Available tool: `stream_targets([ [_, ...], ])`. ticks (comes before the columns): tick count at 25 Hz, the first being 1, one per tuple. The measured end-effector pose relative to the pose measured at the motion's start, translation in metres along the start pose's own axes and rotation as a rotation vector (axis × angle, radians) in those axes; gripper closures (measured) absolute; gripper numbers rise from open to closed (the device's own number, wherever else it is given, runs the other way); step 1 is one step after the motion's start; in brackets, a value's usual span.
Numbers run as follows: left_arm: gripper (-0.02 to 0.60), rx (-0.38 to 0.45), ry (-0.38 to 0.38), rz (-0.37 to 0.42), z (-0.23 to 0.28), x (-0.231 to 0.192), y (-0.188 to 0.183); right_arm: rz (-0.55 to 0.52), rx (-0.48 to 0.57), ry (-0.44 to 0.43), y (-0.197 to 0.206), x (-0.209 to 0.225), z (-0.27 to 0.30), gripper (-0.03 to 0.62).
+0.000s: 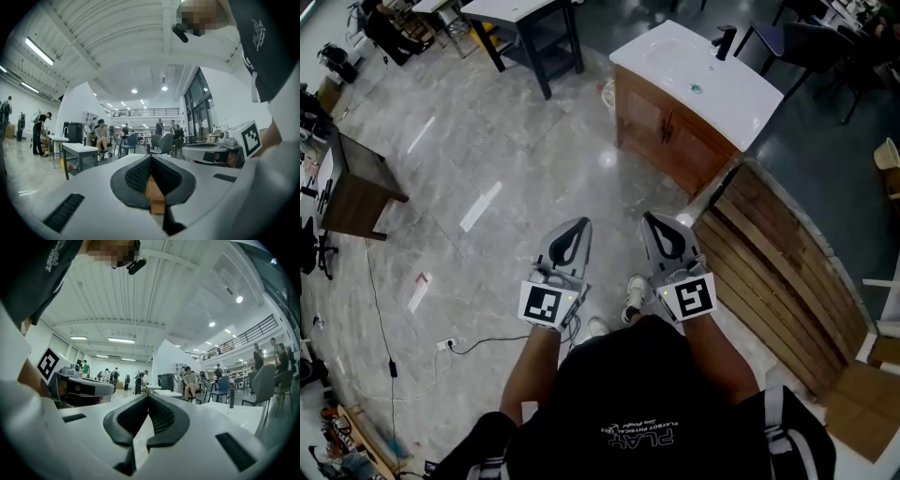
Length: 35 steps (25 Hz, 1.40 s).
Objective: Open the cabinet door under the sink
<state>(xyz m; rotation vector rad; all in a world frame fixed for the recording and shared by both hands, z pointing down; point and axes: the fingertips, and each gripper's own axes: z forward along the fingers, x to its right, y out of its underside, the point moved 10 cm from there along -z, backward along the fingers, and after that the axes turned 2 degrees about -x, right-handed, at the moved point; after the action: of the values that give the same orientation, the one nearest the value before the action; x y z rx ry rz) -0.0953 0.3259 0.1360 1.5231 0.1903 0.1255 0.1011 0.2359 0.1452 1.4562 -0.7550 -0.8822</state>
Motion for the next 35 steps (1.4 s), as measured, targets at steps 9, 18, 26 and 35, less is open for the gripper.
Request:
stream_targets([
  [9,0.563,-0.057,-0.011,0.021,0.071,-0.010,0.008,0.048,-0.002,0.010,0.019,0.063,0.026,0.571],
  [18,0.563,-0.057,-0.009,0.040,0.105,-0.039,0.019,0.068,0.026,0.032,0.025,0.081,0.061,0.571],
  [26,0.563,-0.063,0.052,0.012,0.160,-0.090,0.015,0.035,-0.050,0.080,0.036,0.106,0.126,0.571],
  [35,0.563,-0.047,0.146,0.016,0.222,-0.161,0.020,0.000,-0.104,0.165,0.045,0.129,0.204,0.571],
])
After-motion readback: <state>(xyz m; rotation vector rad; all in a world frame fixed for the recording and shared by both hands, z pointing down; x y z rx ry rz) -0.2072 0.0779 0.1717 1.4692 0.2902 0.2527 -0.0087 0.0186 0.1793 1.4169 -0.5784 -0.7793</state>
